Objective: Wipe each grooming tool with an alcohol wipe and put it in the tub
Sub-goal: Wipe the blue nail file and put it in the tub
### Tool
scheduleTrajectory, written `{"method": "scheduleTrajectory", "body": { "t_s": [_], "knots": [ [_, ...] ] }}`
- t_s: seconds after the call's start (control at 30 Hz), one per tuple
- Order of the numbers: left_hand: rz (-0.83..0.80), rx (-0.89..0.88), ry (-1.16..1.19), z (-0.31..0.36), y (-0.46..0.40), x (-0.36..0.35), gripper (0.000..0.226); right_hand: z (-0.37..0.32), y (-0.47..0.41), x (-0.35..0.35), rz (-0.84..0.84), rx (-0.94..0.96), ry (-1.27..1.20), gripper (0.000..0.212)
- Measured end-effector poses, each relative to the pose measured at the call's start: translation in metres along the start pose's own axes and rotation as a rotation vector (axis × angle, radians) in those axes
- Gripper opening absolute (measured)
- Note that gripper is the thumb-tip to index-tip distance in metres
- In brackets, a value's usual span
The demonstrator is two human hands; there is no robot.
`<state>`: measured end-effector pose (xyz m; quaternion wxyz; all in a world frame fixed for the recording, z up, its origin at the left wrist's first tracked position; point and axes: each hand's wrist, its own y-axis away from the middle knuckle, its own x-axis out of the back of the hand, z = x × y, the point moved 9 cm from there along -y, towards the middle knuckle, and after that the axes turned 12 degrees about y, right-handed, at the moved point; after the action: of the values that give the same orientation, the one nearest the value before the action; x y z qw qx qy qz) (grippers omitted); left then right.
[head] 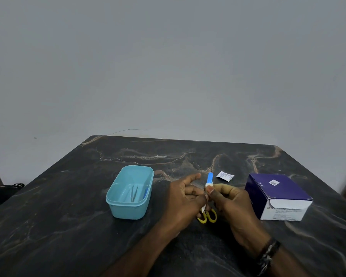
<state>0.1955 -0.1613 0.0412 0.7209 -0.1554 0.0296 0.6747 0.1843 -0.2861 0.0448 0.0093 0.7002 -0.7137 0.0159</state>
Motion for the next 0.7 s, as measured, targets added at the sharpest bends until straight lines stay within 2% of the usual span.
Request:
{"method": "scheduleTrajectory", "body": {
  "t_s": [0.13, 0.3, 0.53, 0.7],
  "knots": [
    [-0.054, 0.024, -0.028, -0.001, 0.003, -0.005, 0.033, -0.002, -0.001, 0.007, 0.043, 0.016, 0.029, 0.017],
    [-0.134, 0.089, -0.094, -0.005, 0.005, -0.015, 0.042, -0.003, -0.007, 0.027, 0.141, 0.024, 0.018, 0.018],
    [0.088, -0.041, 0.065, 0.017, -0.003, 0.015, 0.034, -0.003, -0.014, 0.035, 0.166, 0.046, 0.047, 0.015],
    [0.238, -0.150, 0.206, 0.025, -0.003, 0.030, 0.035, 0.001, -0.014, 0.023, 0.063, 0.075, 0.227, 0.019]
  ]
}}
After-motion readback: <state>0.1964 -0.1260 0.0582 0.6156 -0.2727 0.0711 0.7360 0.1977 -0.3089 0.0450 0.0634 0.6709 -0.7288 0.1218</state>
